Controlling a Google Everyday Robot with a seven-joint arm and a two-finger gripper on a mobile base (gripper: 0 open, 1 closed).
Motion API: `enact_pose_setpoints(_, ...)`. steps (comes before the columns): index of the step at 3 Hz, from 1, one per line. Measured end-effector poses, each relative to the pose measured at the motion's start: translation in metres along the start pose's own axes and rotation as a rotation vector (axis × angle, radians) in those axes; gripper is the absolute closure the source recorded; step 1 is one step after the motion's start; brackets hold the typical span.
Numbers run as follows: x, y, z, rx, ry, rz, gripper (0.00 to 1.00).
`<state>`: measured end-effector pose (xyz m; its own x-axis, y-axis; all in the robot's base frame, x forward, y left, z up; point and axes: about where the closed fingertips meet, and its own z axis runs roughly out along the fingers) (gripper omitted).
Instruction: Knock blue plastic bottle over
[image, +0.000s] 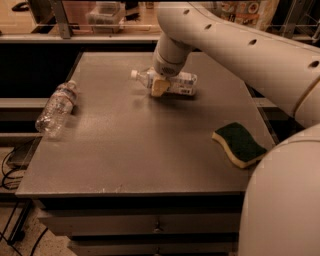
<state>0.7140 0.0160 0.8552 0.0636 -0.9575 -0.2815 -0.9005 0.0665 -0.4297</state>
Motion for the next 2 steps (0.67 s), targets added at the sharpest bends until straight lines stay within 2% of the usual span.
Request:
enact_pose_setpoints(1,-0.0034,0.0025,0.0009,-0.009,-0.012,0.006,0.00)
enact_pose_setpoints(2,-0.0034,0.0025,0.0009,-0.009,-0.012,0.006,0.00)
